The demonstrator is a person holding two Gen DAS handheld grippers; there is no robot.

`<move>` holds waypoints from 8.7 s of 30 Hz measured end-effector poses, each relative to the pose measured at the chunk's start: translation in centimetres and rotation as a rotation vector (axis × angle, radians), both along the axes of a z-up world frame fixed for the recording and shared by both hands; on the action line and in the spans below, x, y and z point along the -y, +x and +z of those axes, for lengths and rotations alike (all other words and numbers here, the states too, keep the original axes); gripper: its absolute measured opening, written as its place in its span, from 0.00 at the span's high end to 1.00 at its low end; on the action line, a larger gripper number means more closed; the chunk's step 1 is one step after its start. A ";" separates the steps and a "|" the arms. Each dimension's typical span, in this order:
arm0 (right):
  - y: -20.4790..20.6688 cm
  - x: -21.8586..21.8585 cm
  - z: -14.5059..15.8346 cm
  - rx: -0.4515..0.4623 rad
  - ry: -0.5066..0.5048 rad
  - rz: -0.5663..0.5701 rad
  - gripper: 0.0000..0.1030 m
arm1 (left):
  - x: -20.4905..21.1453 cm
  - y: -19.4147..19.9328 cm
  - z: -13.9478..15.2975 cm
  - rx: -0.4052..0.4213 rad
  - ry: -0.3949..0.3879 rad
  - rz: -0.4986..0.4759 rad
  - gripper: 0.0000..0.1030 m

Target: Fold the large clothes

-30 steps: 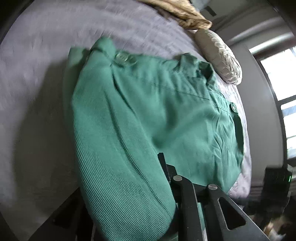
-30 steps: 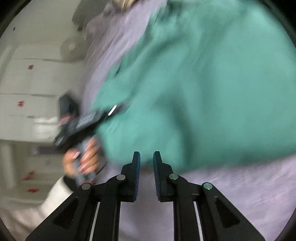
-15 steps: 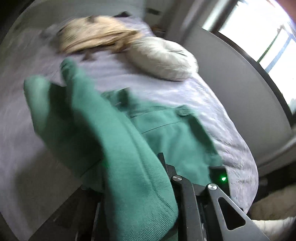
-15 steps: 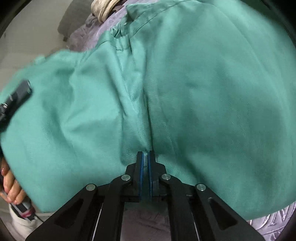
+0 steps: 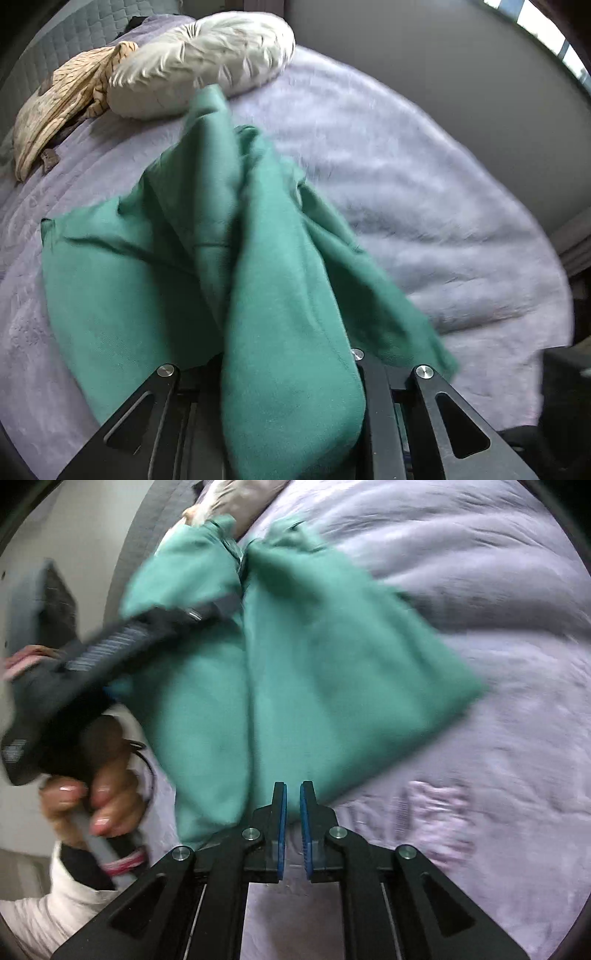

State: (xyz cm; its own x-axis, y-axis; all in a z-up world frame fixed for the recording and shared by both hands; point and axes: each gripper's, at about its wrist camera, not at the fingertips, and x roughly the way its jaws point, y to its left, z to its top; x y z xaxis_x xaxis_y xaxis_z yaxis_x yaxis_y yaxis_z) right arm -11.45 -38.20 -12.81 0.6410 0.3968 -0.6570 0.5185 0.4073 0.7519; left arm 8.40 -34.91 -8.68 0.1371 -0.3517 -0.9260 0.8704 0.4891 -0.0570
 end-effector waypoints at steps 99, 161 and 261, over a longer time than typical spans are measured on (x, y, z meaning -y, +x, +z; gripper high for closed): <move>9.3 6.4 7.7 0.008 -0.266 0.278 0.88 | -21.8 0.1 -1.0 -0.110 -0.016 0.421 0.01; 12.9 12.9 2.4 0.006 -0.109 0.221 0.20 | -16.3 6.1 -1.5 -0.218 -0.055 0.501 0.01; 20.3 -10.8 1.1 -0.194 -0.227 0.273 0.70 | -35.7 5.2 -1.6 -0.143 -0.040 0.615 0.15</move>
